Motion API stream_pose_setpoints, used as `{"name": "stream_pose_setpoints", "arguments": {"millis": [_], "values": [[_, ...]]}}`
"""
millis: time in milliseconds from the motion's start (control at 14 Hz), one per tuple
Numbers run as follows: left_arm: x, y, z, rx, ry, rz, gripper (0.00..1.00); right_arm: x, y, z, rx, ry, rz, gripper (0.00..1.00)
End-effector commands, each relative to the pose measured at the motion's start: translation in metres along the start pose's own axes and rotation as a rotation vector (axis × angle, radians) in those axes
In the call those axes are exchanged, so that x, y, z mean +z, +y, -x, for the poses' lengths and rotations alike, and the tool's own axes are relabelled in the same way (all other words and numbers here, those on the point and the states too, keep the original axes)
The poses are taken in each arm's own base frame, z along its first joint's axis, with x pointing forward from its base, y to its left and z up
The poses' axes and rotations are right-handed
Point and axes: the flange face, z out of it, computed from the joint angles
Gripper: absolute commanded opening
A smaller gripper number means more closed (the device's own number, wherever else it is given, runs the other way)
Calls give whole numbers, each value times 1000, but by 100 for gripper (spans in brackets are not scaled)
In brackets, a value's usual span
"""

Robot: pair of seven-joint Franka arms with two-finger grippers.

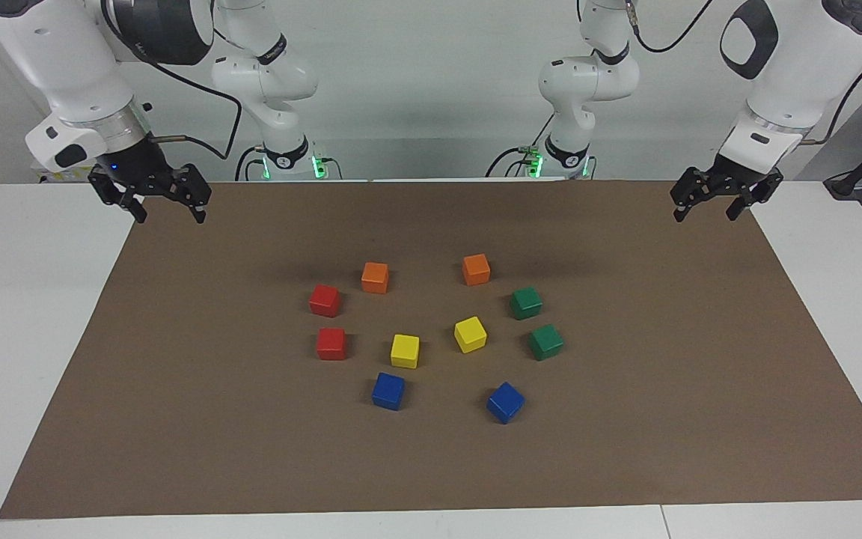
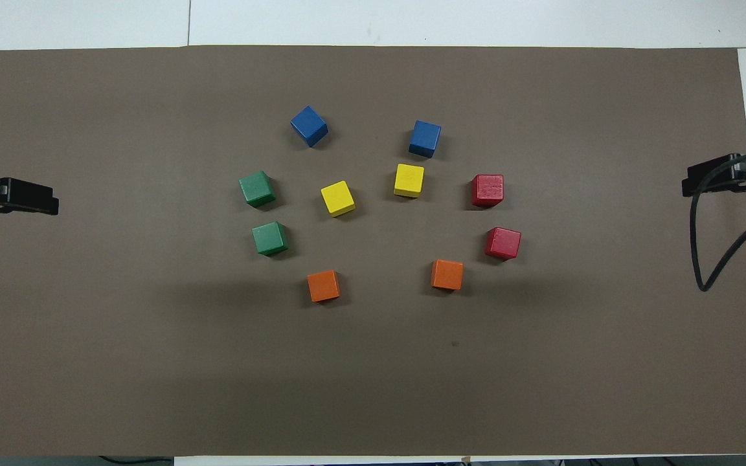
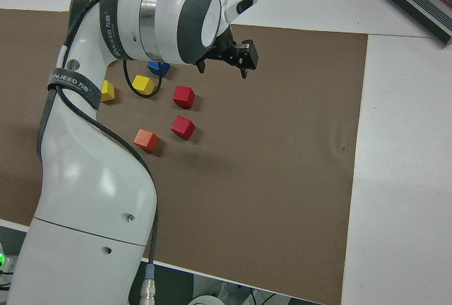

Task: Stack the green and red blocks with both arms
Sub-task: 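Reach the left gripper to a green cube while the right gripper reaches a red cube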

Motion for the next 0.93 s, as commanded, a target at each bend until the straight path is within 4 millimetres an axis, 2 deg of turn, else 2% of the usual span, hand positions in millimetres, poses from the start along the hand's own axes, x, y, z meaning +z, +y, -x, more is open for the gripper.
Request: {"name": "stream_pose_setpoints", "arguments": {"millis": [0,358,573,645,717,788,860], "values": [[-6,-2,4,5,-7,-2,100,0,1,0,-10,-17,-18,100],[-2,-2,4,0,-1,-3,100,1,1,1,-12,-19,-18,100],[6,-8,12,-38,-12,22,100,17,-9,6,-15,-19,-21,100],[8,-10,14,-47,-8,37,100,28,-19,11,6,0,-23,100],[14,-3,18,-36,-19,36,100,38,-37,15,40,23,-25,100],[18,2,19,-40,-16,37,100,49,-65,16,57,43,-31,100],[20,16,20,-49,-4,41,100,58,-81,14,70,56,-33,100]]}}
